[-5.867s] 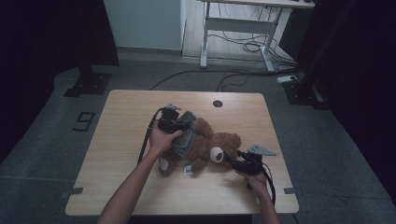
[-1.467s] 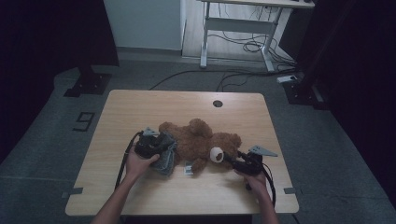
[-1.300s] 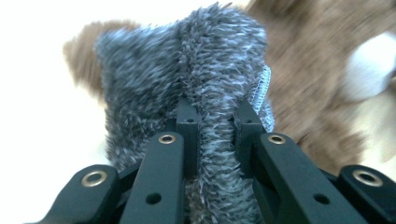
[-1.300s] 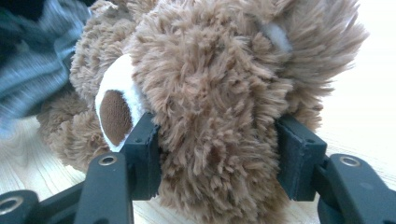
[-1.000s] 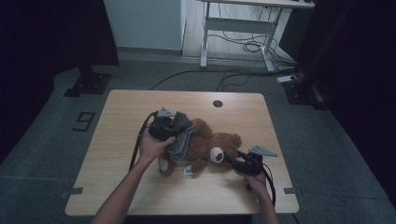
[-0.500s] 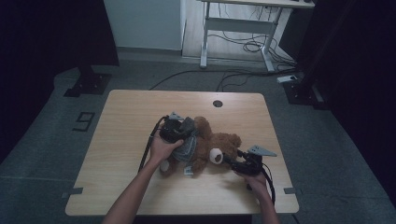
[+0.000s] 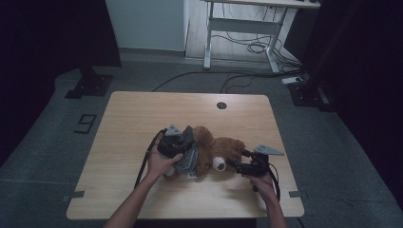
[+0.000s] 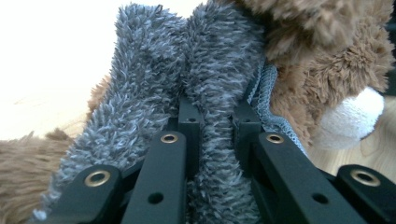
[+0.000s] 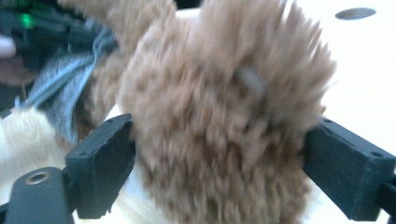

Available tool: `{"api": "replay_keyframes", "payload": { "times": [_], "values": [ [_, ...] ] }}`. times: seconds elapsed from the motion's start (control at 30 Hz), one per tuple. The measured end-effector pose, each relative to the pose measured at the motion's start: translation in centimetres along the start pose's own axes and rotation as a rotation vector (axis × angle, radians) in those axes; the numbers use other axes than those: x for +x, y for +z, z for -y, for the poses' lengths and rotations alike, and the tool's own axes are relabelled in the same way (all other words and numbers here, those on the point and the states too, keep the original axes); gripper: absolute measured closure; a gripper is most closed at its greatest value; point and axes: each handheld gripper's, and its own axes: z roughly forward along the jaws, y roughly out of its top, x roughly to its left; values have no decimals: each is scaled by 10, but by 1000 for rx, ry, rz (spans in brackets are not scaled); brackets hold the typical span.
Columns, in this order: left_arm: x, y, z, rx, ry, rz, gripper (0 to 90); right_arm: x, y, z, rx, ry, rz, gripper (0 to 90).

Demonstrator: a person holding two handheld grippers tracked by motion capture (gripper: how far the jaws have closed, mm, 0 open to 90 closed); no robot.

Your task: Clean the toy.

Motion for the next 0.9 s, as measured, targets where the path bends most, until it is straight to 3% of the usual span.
{"api": "replay_keyframes", "payload": {
  "times": [0.2, 0.5, 0.73, 0.9],
  "values": [
    [-9, -10, 14, -16, 22, 12, 784, 8, 12, -2, 22, 1, 13, 5],
    [-19, -20, 34, -22, 39, 48, 782, 14, 29, 10, 120, -9, 11, 7],
    [-11, -20, 31, -31, 28, 22, 776, 31, 43, 15, 71, -132, 129, 215],
    [-2, -8, 18, -47, 20, -16, 777, 26, 56, 8, 15, -158, 207, 312]
  ]
}}
